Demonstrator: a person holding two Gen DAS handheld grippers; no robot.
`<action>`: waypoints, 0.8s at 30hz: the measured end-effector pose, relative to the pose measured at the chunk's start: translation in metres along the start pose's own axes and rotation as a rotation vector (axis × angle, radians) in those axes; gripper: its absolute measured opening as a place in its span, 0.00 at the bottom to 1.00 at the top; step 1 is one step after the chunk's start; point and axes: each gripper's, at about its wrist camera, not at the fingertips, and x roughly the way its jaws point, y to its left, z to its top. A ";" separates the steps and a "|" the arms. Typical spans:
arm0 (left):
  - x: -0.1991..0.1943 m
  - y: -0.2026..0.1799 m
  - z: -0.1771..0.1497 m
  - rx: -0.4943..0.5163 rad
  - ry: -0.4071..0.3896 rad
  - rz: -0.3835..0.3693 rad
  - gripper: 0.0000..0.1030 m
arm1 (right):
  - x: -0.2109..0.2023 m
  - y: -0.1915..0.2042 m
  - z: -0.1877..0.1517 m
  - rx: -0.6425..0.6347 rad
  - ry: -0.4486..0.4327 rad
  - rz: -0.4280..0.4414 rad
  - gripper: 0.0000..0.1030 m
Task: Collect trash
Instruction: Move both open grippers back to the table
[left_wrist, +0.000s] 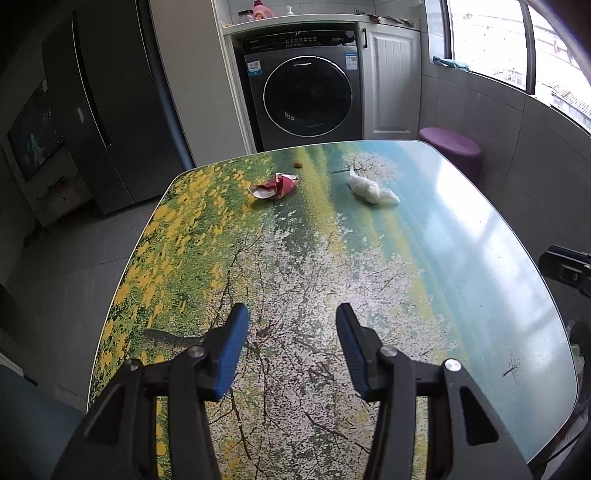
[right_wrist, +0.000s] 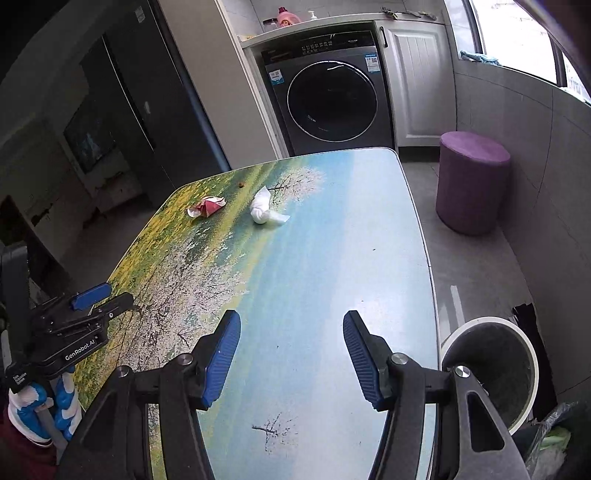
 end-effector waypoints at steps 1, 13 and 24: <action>0.001 0.002 -0.001 -0.005 0.002 0.000 0.46 | 0.002 0.002 0.001 -0.006 0.003 0.002 0.54; 0.007 0.026 -0.010 -0.043 0.021 0.042 0.46 | 0.026 0.026 0.007 -0.053 0.046 0.039 0.54; 0.011 0.036 -0.013 -0.067 0.031 0.056 0.51 | 0.044 0.040 0.009 -0.077 0.075 0.070 0.54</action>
